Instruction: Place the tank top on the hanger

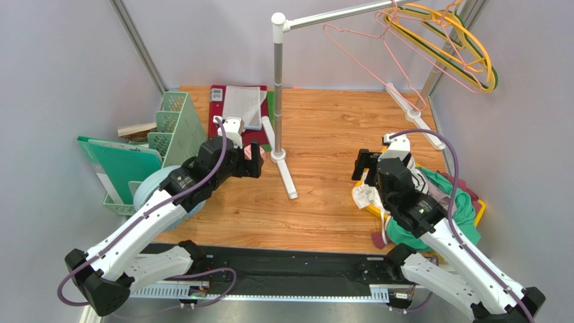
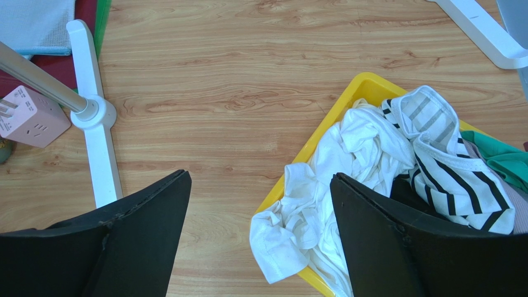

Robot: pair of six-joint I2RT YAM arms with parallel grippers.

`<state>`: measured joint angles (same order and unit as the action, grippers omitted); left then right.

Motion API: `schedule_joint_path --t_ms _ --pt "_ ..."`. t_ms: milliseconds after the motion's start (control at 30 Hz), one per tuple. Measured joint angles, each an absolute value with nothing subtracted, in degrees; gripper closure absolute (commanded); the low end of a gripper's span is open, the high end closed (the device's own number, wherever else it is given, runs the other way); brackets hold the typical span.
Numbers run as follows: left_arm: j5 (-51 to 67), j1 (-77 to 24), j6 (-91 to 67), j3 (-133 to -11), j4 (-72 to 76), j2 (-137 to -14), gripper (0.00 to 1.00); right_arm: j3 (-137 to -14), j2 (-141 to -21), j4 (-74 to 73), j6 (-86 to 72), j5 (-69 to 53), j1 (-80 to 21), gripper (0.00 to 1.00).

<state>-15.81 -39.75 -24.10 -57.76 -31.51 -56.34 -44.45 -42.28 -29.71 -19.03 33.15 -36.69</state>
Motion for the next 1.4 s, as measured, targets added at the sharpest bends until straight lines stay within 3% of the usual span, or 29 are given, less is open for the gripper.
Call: schedule_joint_path --t_ms 167,267,533,667,933,1067,1400 --pt "-15.7 -39.7 -24.0 -58.3 -31.2 -56.8 0.01 -44.4 -43.3 -29.2 -17.7 32.8 -36.7 0.09" --pt "-15.5 -39.7 -23.9 -58.3 -30.7 -57.6 0.01 -44.4 -43.5 -28.6 -17.1 32.8 -36.7 0.0" --pt "-14.2 -39.7 -22.3 -58.3 -29.2 -58.3 0.01 -44.5 -44.9 -28.6 -17.5 32.6 -33.6 0.0" --pt "-13.4 -39.7 -21.9 -57.8 -26.8 -58.8 0.01 -44.9 -44.9 -31.0 -18.9 30.6 -23.7 0.0" --pt "-10.9 -39.7 -20.5 -57.2 -25.3 -61.0 0.01 -46.9 -44.8 -41.2 -24.8 18.7 9.8 0.03" --pt "-9.8 -39.6 -20.5 -55.9 -24.5 -61.0 0.01 -47.2 -44.9 -46.6 -27.6 15.2 14.2 0.06" --pt "-5.9 -38.2 -22.2 -50.8 -23.1 -62.7 0.01 -47.2 -49.7 -53.2 -29.1 7.9 14.3 0.12"
